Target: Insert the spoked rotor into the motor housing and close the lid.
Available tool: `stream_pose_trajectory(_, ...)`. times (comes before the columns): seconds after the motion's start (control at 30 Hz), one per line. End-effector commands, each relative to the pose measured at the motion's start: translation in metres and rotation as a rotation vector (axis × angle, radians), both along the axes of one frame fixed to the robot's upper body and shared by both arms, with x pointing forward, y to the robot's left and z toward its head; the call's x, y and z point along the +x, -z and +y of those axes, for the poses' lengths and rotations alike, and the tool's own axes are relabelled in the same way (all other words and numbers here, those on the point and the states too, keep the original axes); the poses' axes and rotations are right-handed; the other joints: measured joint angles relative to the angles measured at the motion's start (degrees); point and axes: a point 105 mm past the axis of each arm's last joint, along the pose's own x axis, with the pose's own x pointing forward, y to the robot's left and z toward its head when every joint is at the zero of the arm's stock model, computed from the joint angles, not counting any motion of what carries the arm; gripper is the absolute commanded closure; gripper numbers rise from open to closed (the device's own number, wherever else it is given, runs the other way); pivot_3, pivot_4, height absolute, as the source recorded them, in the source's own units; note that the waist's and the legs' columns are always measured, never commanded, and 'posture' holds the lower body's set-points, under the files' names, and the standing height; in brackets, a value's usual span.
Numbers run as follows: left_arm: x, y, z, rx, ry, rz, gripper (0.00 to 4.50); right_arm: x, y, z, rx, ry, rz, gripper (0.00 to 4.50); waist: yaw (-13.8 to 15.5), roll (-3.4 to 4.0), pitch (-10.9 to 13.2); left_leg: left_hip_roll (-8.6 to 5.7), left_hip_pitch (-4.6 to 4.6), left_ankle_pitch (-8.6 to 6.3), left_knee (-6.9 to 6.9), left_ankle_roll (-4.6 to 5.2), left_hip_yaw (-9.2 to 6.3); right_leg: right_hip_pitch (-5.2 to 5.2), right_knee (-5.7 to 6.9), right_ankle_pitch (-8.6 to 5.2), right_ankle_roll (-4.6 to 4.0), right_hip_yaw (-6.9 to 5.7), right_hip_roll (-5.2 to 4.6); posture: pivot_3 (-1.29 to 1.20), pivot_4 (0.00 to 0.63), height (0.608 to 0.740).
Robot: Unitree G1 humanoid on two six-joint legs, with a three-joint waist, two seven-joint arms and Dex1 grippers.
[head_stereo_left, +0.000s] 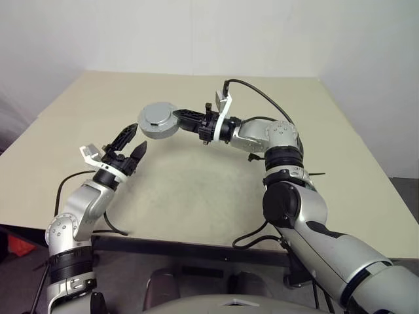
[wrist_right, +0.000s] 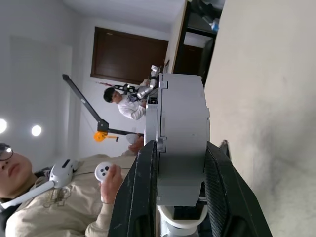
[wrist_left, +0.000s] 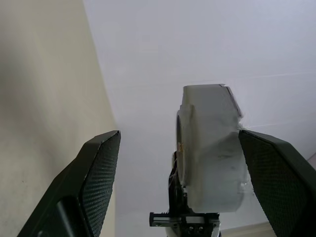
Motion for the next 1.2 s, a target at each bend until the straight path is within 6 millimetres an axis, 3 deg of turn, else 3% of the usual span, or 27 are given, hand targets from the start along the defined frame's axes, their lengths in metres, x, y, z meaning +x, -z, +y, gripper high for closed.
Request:
stream_pose_trajectory(0.03,-0.001,-0.019,-0.012,0.005,0.051,-0.073,0.44,-0.002,-0.015,0.006,0.029,-0.013,-0.049,3.4,-0.1,0.0,0.0,0.0,0.0,0.0,0.0,0.0,0.0,0.0,0.0,0.0,-0.01,0.0,0.0,0.0,0.0,0.74)
stream_pose_trajectory(0.2,-0.003,-0.018,-0.016,0.012,0.07,-0.073,0.44,-0.001,-0.009,0.008,0.003,-0.005,-0.047,3.4,-0.1,0.0,0.0,0.0,0.01,0.02,0.0,-0.03,0.0,0.0,0.02,0.0,0.0,0.0,0.0,0.0,0.0,0.74)
stream_pose_trajectory(0.5,0.002,-0.02,-0.004,0.017,0.001,-0.085,0.44,0.001,-0.009,0.005,-0.007,0.003,-0.059,3.4,-0.1,0.0,0.0,0.0,0.01,0.02,0.0,-0.04,-0.01,0.0,0.02,0.0,0.0,0.0,0.0,0.0,0.0,0.74)
stream_pose_trajectory(0.73,0.005,-0.027,-0.011,0.027,0.025,-0.122,0.44,0.0,-0.012,0.005,0.002,0.006,-0.073,3.4,-0.1,0.0,0.0,0.0,0.01,0.03,0.0,-0.05,-0.01,0.0,0.02,0.03,0.04,0.0,0.0,0.0,0.0,0.74)
stream_pose_trajectory(1.2,0.013,-0.024,-0.017,0.029,0.035,-0.109,0.44,-0.001,-0.014,0.006,0.007,0.006,-0.09,3.4,-0.1,-0.01,0.0,0.0,0.01,0.03,0.0,-0.05,-0.01,0.0,0.02,0.05,0.07,0.0,0.0,0.0,0.0,0.74)
